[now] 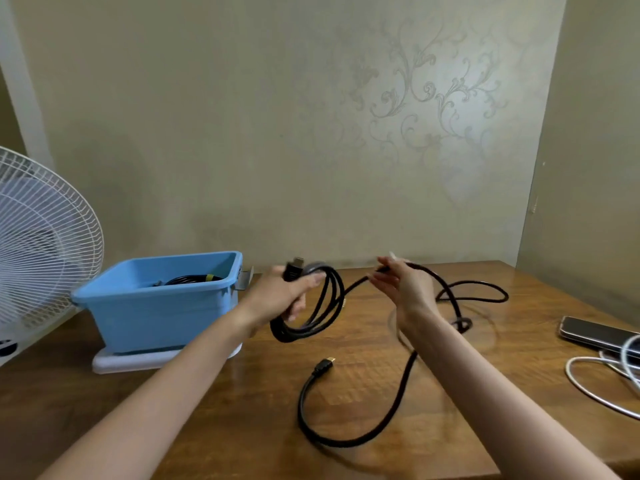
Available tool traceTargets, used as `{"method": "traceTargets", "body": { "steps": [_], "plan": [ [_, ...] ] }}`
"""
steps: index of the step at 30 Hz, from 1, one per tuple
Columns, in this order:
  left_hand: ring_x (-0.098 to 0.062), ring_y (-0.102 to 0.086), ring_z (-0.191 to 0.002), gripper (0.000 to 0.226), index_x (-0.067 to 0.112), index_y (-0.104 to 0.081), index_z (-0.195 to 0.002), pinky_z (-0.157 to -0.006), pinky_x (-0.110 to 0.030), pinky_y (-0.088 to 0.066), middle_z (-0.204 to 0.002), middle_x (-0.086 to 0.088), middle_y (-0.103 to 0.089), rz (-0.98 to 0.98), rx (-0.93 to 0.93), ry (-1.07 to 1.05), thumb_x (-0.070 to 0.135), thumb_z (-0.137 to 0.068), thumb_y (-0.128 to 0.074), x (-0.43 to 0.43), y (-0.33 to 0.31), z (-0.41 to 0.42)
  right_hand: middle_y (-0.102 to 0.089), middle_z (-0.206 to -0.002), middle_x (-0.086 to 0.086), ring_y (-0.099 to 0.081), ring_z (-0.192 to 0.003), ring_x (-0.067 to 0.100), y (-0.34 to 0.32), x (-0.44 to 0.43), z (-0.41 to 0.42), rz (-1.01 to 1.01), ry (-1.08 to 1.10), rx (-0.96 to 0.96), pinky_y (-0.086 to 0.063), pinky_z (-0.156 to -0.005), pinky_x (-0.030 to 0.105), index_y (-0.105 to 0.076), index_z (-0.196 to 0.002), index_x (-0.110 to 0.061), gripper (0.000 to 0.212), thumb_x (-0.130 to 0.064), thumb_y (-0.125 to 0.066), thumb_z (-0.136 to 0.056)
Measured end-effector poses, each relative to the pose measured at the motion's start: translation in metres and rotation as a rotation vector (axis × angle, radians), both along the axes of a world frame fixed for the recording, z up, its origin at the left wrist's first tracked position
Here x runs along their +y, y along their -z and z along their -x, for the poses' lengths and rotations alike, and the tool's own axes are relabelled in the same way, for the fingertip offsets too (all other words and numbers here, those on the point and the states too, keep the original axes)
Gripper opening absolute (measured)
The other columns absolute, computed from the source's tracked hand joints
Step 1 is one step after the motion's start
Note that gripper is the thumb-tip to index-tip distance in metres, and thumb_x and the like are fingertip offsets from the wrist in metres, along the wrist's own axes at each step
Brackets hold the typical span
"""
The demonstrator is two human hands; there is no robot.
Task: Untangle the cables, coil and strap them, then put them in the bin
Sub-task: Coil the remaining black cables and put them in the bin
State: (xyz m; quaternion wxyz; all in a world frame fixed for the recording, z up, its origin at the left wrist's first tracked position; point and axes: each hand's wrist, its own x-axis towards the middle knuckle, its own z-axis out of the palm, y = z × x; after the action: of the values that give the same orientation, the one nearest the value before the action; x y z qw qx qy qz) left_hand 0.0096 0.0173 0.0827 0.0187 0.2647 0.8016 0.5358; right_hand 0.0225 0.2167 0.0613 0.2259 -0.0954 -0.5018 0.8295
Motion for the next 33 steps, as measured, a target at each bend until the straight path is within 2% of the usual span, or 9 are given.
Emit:
{"method": "traceTargets", "body": {
  "steps": [6,10,15,18,21,24,27,29,33],
  "plan": [
    [-0.01,-0.039,-0.033,0.027,0.012,-0.062,-0.083,-0.038,-0.017,-0.031,-0.059,-0.011,-0.069,-0.162,-0.156,-0.104,0.035,-0.094,-0.055,0.028,0.01,0.0,-0.069,-0.11,0.011,-0.068,-0.101,0.02,-0.003,-0.036,-0.012,-0.291,-0.098,0.141,-0.051,-0.093,0.034,-0.066,-0.103,-0.017,0.046,-0.046,-0.03,-0.102],
    [-0.011,-0.04,-0.044,0.038,0.013,-0.059,-0.07,-0.048,-0.021,-0.035,-0.044,0.003,-0.054,-0.389,-0.311,-0.265,0.047,-0.088,-0.06,0.039,0.016,0.011,-0.067,-0.116,-0.006,-0.059,-0.11,0.002,0.012,-0.064,-0.012,-0.69,-0.177,0.167,-0.044,-0.095,0.027,-0.062,-0.116,-0.042,0.045,-0.064,-0.028,-0.095],
    [-0.017,-0.06,-0.083,0.038,0.014,-0.069,-0.087,-0.079,-0.03,-0.045,-0.09,-0.004,-0.068,-0.647,-0.5,-0.116,0.052,-0.082,-0.061,0.032,0.021,0.026,-0.001,-0.16,-0.013,-0.004,-0.144,0.011,0.022,-0.073,0.001,-1.185,-0.003,0.119,-0.007,-0.119,0.034,-0.031,-0.139,-0.053,0.041,-0.053,-0.025,-0.098],
    [-0.022,-0.062,-0.107,0.056,0.006,-0.068,-0.113,-0.099,-0.034,-0.044,-0.112,-0.011,-0.069,-0.687,-0.519,-0.072,0.044,-0.072,-0.07,0.024,0.018,0.032,0.012,-0.158,-0.018,0.004,-0.144,-0.001,0.029,-0.083,-0.01,-1.019,-0.137,0.267,-0.009,-0.122,0.035,-0.017,-0.145,-0.047,0.049,-0.045,-0.033,-0.099],
    [-0.017,-0.069,-0.082,0.039,0.003,-0.067,-0.107,-0.075,-0.026,-0.056,-0.092,-0.01,-0.072,-0.818,-0.475,-0.087,0.034,-0.085,-0.063,0.016,0.008,0.042,-0.006,-0.159,-0.02,-0.006,-0.145,-0.003,0.041,-0.095,-0.03,-0.825,-0.311,0.345,-0.017,-0.121,0.034,-0.014,-0.145,-0.052,0.063,-0.059,-0.046,-0.092],
    [-0.009,-0.068,-0.058,0.02,0.013,-0.059,-0.083,-0.06,-0.022,-0.058,-0.059,0.003,-0.065,-1.035,-0.479,-0.022,0.027,-0.095,-0.052,0.005,-0.001,0.049,-0.043,-0.143,-0.02,-0.043,-0.131,0.002,0.048,-0.084,-0.047,-0.792,-0.412,0.31,-0.041,-0.108,0.03,-0.041,-0.14,-0.039,0.051,-0.05,-0.054,-0.092],
    [0.0,-0.048,-0.04,0.022,0.022,-0.044,-0.073,-0.045,-0.012,-0.047,-0.047,0.011,-0.044,-1.193,-0.516,0.055,0.029,-0.091,-0.053,-0.005,-0.006,0.051,-0.072,-0.097,-0.013,-0.065,-0.085,0.0,0.056,-0.069,-0.063,-1.095,-0.019,0.582,-0.051,-0.074,0.016,-0.072,-0.105,-0.021,0.019,-0.027,-0.058,-0.094],
    [-0.001,-0.036,-0.034,0.025,0.024,-0.041,-0.071,-0.038,-0.008,-0.035,-0.047,0.011,-0.036,-1.194,-0.488,0.081,0.033,-0.092,-0.051,-0.01,-0.008,0.051,-0.069,-0.098,-0.014,-0.06,-0.091,0.004,0.066,-0.054,-0.057,-1.489,0.357,0.727,-0.046,-0.083,0.02,-0.07,-0.099,-0.024,0.012,-0.027,-0.062,-0.09],
    [-0.001,-0.024,-0.031,0.035,0.024,-0.042,-0.061,-0.032,-0.01,-0.02,-0.045,0.012,-0.028,-1.069,-0.334,0.077,0.026,-0.096,-0.048,-0.014,-0.009,0.049,-0.065,-0.092,-0.01,-0.061,-0.09,0.013,0.088,-0.016,-0.037,-1.855,0.347,0.378,-0.045,-0.085,0.03,-0.066,-0.088,-0.029,0.011,-0.033,-0.057,-0.083]
  ]
}}
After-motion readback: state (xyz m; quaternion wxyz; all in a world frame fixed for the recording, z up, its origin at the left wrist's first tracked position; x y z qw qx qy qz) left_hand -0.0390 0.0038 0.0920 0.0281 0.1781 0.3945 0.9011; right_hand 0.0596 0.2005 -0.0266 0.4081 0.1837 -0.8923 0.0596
